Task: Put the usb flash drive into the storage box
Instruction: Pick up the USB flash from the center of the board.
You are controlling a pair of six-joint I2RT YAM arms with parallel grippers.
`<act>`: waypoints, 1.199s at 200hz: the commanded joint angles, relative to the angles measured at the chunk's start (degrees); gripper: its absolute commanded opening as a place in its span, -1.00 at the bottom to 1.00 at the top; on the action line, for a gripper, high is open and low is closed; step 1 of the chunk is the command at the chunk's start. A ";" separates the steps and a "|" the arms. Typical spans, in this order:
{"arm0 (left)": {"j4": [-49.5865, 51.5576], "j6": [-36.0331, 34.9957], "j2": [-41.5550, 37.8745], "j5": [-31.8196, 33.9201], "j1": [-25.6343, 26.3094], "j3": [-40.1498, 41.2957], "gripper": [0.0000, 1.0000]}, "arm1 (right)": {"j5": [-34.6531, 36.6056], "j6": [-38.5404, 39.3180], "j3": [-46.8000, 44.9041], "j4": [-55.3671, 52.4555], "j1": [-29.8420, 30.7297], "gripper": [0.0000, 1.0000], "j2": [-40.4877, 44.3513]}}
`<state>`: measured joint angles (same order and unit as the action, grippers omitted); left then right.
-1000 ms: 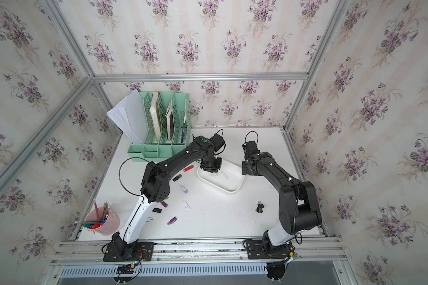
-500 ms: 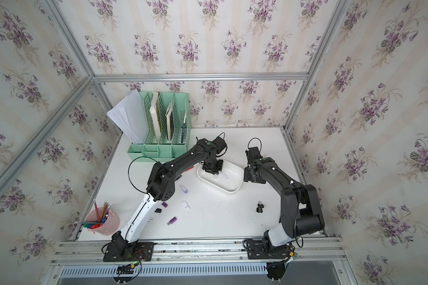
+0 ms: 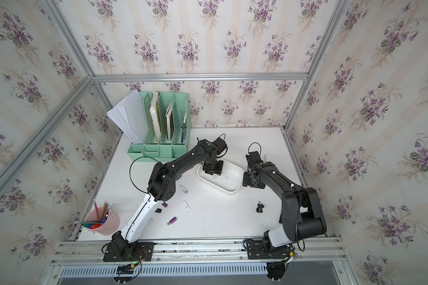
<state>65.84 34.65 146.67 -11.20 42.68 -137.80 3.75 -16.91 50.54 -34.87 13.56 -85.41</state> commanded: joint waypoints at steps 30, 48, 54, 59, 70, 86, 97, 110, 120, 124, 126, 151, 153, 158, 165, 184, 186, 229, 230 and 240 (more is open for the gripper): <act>3.30 -1.92 -12.07 4.55 -2.84 4.06 0.32 | -3.65 -0.67 -0.12 2.32 3.48 0.27 0.24; 3.02 -2.58 -18.81 6.75 -5.64 11.55 0.41 | -5.41 -0.79 0.30 3.01 4.66 0.27 -0.59; 2.78 -2.82 -21.27 7.71 -6.57 14.61 0.43 | -5.24 -1.08 0.46 2.89 4.88 0.27 -0.83; 2.50 -2.88 -23.42 8.30 -7.45 17.20 0.44 | -4.65 -1.29 0.58 2.52 4.98 0.27 -0.96; 1.66 -3.08 -28.03 8.97 -9.78 23.36 0.52 | -1.62 -1.86 1.17 0.85 4.98 0.27 -0.92; 0.92 -3.27 -34.17 9.76 -13.48 31.80 0.57 | 4.11 -2.55 2.56 -2.26 4.90 0.28 0.39; 0.68 -3.54 -37.57 10.47 -15.92 37.22 0.60 | 5.05 -2.90 3.68 -3.39 4.89 0.29 2.02; 0.26 -3.84 -40.65 10.42 -18.93 42.67 0.62 | 4.01 -3.09 4.91 -3.91 5.03 0.28 4.14; -0.39 -3.91 -42.37 10.74 -20.92 46.48 0.62 | 3.32 -3.21 5.88 -4.08 5.66 0.29 5.52; -0.69 -3.92 -42.77 10.87 -21.63 47.76 0.62 | 3.45 -3.21 6.32 -4.29 6.08 0.29 5.88; -0.88 -3.94 -43.02 10.88 -22.01 48.36 0.62 | 3.41 -3.15 6.50 -4.32 6.29 0.29 6.07; -4.17 -4.24 -44.61 10.41 -26.08 55.24 0.61 | -0.42 -1.49 8.87 -4.08 10.51 0.30 6.87; -4.52 -4.24 -44.62 10.37 -26.38 55.63 0.60 | -0.72 -1.18 8.98 -3.89 11.13 0.30 6.91; -5.10 -4.37 -44.74 10.12 -27.08 56.59 0.60 | -1.08 -0.69 9.22 -3.52 12.61 0.30 6.92; -5.94 -4.55 -44.62 9.47 -28.11 57.64 0.60 | -1.29 0.03 9.54 -2.96 15.28 0.31 6.72; -8.06 -4.68 -44.07 8.47 -30.15 59.49 0.60 | -1.78 2.32 10.55 -1.54 23.38 0.34 5.09; -8.33 -4.62 -44.01 8.39 -30.31 59.62 0.60 | -1.83 2.54 10.72 -1.41 24.04 0.34 4.77; -12.07 -4.90 -41.05 4.79 -33.96 61.26 0.58 | -3.13 5.44 12.68 2.59 35.65 0.34 -1.38; -12.06 -4.92 -40.95 4.79 -33.97 61.25 0.58 | -3.09 5.50 12.71 2.69 35.83 0.34 -1.45; -12.34 -5.07 -40.21 4.84 -34.40 61.00 0.58 | -3.25 5.98 13.25 3.74 37.73 0.33 -2.79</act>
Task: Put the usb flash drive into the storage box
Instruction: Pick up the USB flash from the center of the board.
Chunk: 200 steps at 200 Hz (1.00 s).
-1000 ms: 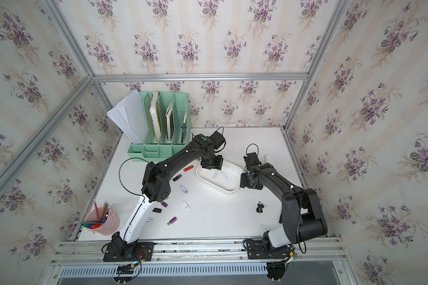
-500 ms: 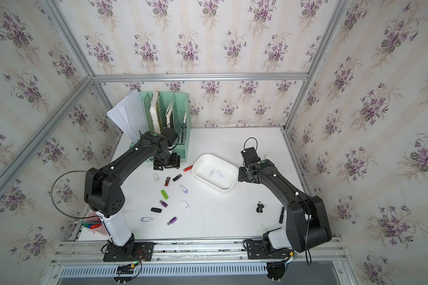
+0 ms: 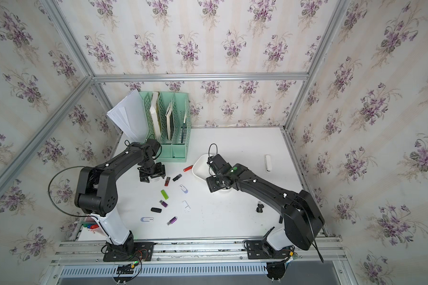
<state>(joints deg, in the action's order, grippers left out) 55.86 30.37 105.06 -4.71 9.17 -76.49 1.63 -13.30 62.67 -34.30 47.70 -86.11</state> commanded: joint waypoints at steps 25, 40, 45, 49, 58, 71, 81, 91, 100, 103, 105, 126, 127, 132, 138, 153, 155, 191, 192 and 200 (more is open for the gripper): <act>-3.82 -1.08 2.39 -1.82 -2.25 -0.07 0.54 | -1.65 4.21 3.08 4.85 8.02 0.31 -5.65; -4.24 -1.26 2.95 -2.06 -2.83 -0.29 0.50 | -1.56 5.14 4.58 5.42 10.33 0.30 -8.08; -4.42 -1.37 3.16 -1.94 -2.92 -0.32 0.49 | -1.48 5.44 4.95 5.65 10.97 0.30 -8.94; -4.48 -1.53 3.30 -1.82 -2.97 -0.41 0.48 | -1.45 5.68 5.08 5.80 11.36 0.30 -9.47; -4.70 -1.71 3.80 -1.71 -3.11 -0.67 0.46 | -1.45 6.15 5.69 6.00 11.93 0.29 -10.80; -4.53 -2.13 4.74 -1.36 -3.24 -1.39 0.44 | -1.12 6.94 6.30 6.11 12.78 0.28 -12.48; -4.51 -2.31 5.34 -0.92 -3.30 -1.82 0.44 | -0.58 7.23 6.57 6.18 13.23 0.28 -13.26; -4.87 -2.45 5.82 -0.83 -3.37 -2.07 0.39 | -0.66 7.32 6.80 6.43 13.46 0.27 -13.86; -5.13 -2.57 6.25 -0.87 -3.37 -2.30 0.37 | -0.71 7.29 6.93 6.57 13.73 0.27 -14.15; -5.20 -2.61 6.41 -0.83 -3.38 -2.41 0.36 | -0.67 7.40 6.98 6.60 13.76 0.27 -14.22; -5.16 -2.65 6.50 -0.76 -3.37 -2.47 0.36 | -0.73 7.36 7.03 6.68 13.85 0.26 -14.25; -5.17 -3.00 7.56 0.01 -3.46 -3.13 0.31 | -1.07 7.48 7.92 6.71 14.43 0.25 -15.34; -5.20 -3.02 7.59 0.03 -3.46 -3.13 0.31 | -1.04 7.49 7.95 6.62 14.48 0.25 -15.42; -5.31 -3.04 7.74 0.18 -3.53 -3.23 0.29 | -0.89 7.65 8.28 6.53 14.76 0.25 -15.79; -5.39 -3.03 8.00 0.38 -3.54 -3.27 0.26 | -0.70 7.76 8.66 6.32 15.02 0.25 -16.16; -5.62 -3.12 8.27 0.49 -3.58 -3.41 0.22 | -0.56 8.00 9.22 6.18 15.39 0.25 -17.05; -5.59 -3.12 8.31 0.62 -3.60 -3.40 0.21 | -0.57 8.02 9.29 6.18 15.46 0.25 -17.14; -5.59 -3.48 9.16 1.28 -3.63 -3.50 0.05 | -0.35 8.29 9.31 6.49 15.80 0.24 -18.09; -5.63 -3.48 9.18 1.28 -3.68 -3.54 0.04 | -0.33 8.29 9.31 6.51 15.73 0.24 -18.07; -5.74 -3.47 9.29 1.05 -3.63 -3.30 0.00 | -0.40 8.29 9.39 6.45 15.83 0.24 -18.35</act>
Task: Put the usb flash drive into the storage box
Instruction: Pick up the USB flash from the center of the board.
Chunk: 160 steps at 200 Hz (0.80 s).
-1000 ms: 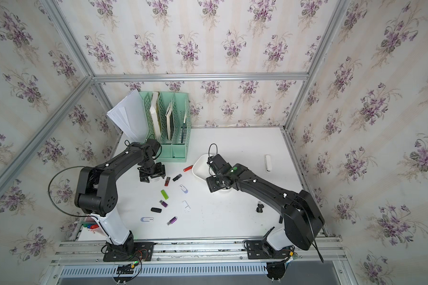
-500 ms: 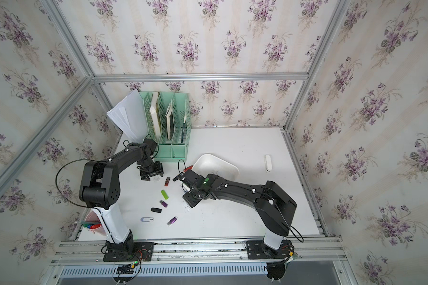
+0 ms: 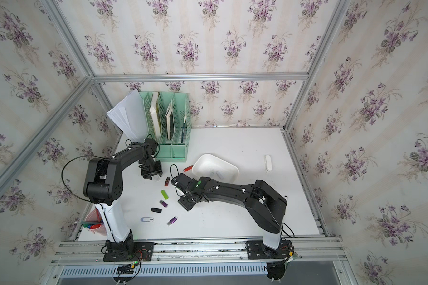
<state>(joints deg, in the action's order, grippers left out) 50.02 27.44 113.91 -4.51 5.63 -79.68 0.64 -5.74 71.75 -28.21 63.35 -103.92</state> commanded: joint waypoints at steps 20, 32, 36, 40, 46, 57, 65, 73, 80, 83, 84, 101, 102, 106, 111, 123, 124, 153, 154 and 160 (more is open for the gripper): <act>-0.13 -0.57 0.69 0.73 -0.09 0.11 -0.08 | 0.17 0.82 0.57 0.21 0.19 0.24 -1.40; -0.17 -0.59 0.77 0.73 -0.07 0.31 -0.12 | 0.28 0.82 0.63 0.00 0.21 0.24 -1.92; -0.12 -0.71 0.85 0.73 -0.10 0.32 -0.14 | 0.31 0.82 0.67 -0.15 0.25 0.24 -2.07; -0.10 -0.77 0.83 0.73 -0.09 0.31 -0.15 | 0.32 0.82 0.68 -0.18 0.22 0.24 -2.24; -0.09 -0.88 0.88 0.78 -0.09 0.31 -0.16 | 0.32 0.73 0.67 -0.31 0.22 0.25 -2.38; -0.06 -0.99 1.04 0.91 -0.08 0.31 -0.20 | 0.32 0.66 0.84 -0.57 0.20 0.26 -2.89; 0.08 -1.16 1.08 0.91 -0.11 0.31 -0.23 | 0.24 0.56 1.09 -0.77 0.24 0.26 -3.20; 0.17 -1.20 1.21 0.91 -0.06 0.26 -0.25 | 0.32 0.47 1.28 -1.03 0.21 0.26 -3.60; 0.13 -1.25 1.23 0.97 -0.08 0.28 -0.29 | 0.49 0.25 1.48 -1.23 0.27 0.27 -3.97; 0.16 -1.32 1.23 0.95 -0.13 0.23 -0.31 | 0.50 0.21 1.57 -1.30 0.28 0.27 -4.12; 0.12 -1.33 1.27 0.93 -0.11 0.23 -0.31 | 0.45 0.20 1.56 -1.36 0.24 0.27 -4.19; 0.15 -1.43 1.35 0.82 -0.08 0.27 -0.37 | 0.77 -0.05 2.26 -2.33 0.27 0.28 -5.23; 0.16 -1.43 1.42 0.82 -0.13 0.25 -0.37 | 0.81 -0.06 2.30 -2.40 0.28 0.28 -5.32; 0.10 -1.43 1.49 0.78 -0.09 0.23 -0.38 | 0.85 -0.14 2.42 -2.56 0.25 0.29 -5.57; 0.09 -1.49 1.49 0.69 -0.09 0.23 -0.40 | 0.93 -0.23 2.58 -2.78 0.26 0.29 -5.86; -0.01 -1.53 1.58 0.56 -0.09 0.31 -0.44 | 0.89 -0.33 2.76 -2.95 0.24 0.28 -6.36; 0.04 -1.52 1.54 0.51 -0.09 0.31 -0.44 | 0.87 -0.33 2.77 -2.97 0.26 0.28 -6.46; -0.18 -1.64 1.51 0.56 -0.09 0.65 -0.50 | 0.62 -0.63 3.89 -3.57 0.26 0.24 -7.54; -0.14 -1.66 1.55 0.51 -0.09 0.66 -0.50 | 0.65 -0.66 4.00 -3.68 0.27 0.24 -7.58; -0.21 -1.62 1.51 0.47 -0.08 0.77 -0.51 | 0.76 -0.66 4.31 -3.96 0.28 0.22 -7.93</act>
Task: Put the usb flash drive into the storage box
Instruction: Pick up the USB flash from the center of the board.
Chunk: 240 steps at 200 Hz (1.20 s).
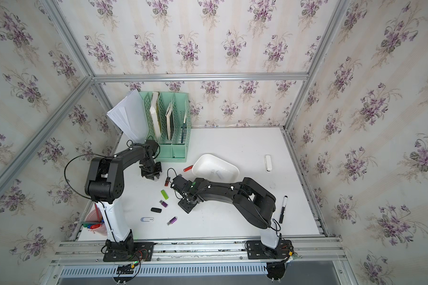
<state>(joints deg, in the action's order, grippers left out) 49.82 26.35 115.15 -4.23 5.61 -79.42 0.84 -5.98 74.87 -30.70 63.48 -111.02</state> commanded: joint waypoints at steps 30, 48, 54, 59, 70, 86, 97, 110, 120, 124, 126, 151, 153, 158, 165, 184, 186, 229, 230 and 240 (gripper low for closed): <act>-0.21 -0.59 0.25 -0.08 -0.07 0.75 -0.54 | 0.39 -0.52 2.11 -2.37 0.37 0.15 -2.00; -0.23 -0.73 0.28 -0.08 -0.07 0.76 -0.56 | 0.50 -0.78 2.61 -3.01 0.47 0.11 -2.62; -0.17 -0.69 0.25 -0.08 -0.07 0.82 -0.55 | 0.48 -0.85 2.69 -3.15 0.49 0.09 -2.91; -0.22 -0.70 0.25 -0.15 -0.07 0.84 -0.56 | 0.43 -1.01 2.76 -3.20 0.56 0.08 -2.98; -0.33 -0.68 0.13 -0.24 -0.07 0.94 -0.56 | 0.22 -1.16 2.74 -3.14 0.68 0.06 -3.18; -0.31 -0.76 0.07 -0.25 -0.07 1.02 -0.57 | 0.13 -1.32 2.82 -3.04 0.87 0.03 -3.43; -0.26 -0.78 -0.12 -0.25 -0.03 1.11 -0.57 | 0.04 -1.32 3.05 -2.99 1.02 0.01 -3.59; -0.28 -0.77 -0.28 -0.25 -0.06 1.19 -0.57 | -0.05 -1.36 3.38 -3.11 1.11 -0.01 -3.89; -0.23 -0.77 -0.28 -0.25 -0.07 1.19 -0.57 | -0.05 -1.36 3.70 -3.18 1.20 -0.03 -4.09; -0.22 -0.82 -0.36 -0.27 -0.07 1.15 -0.57 | -0.09 -1.32 3.75 -3.20 1.21 -0.05 -4.11; -0.20 -0.78 -0.37 -0.26 -0.07 1.18 -0.57 | -0.08 -1.32 3.78 -3.15 1.25 -0.05 -4.11; -0.22 -0.85 -0.63 -0.34 -0.07 1.28 -0.57 | -0.42 -1.26 3.96 -3.05 1.47 -0.08 -4.63; -0.18 -0.86 -0.61 -0.34 -0.09 1.28 -0.57 | -0.47 -1.24 3.99 -3.01 1.47 -0.08 -4.64; -0.21 -0.86 -0.64 -0.34 -0.07 1.28 -0.57 | -0.49 -1.23 4.06 -3.01 1.50 -0.09 -4.72; -0.18 -0.82 -0.64 -0.34 -0.07 1.35 -0.58 | -0.49 -1.23 4.19 -3.01 1.49 -0.12 -4.90; -0.12 -0.97 -0.70 -0.43 -0.07 1.37 -0.58 | -0.40 -1.23 4.31 -3.13 1.51 -0.21 -5.32; -0.09 -1.02 -0.65 -0.43 -0.07 1.37 -0.59 | -0.40 -1.23 4.32 -3.09 1.52 -0.22 -5.32; 0.04 -1.12 -1.20 -0.34 -0.09 1.55 -0.59 | -0.45 -1.40 4.30 -3.39 1.59 -0.51 -5.32; 0.07 -1.12 -1.18 -0.34 -0.08 1.55 -0.60 | -0.42 -1.40 4.31 -3.44 1.57 -0.51 -5.33; 0.03 -1.16 -1.34 -0.34 -0.10 1.61 -0.60 | -0.33 -1.48 4.21 -3.43 1.58 -0.54 -5.04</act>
<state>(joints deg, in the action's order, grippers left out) 48.49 25.89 114.17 -4.47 5.61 -78.11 0.91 -7.11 79.11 -32.86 64.90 -115.94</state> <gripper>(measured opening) 0.249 0.245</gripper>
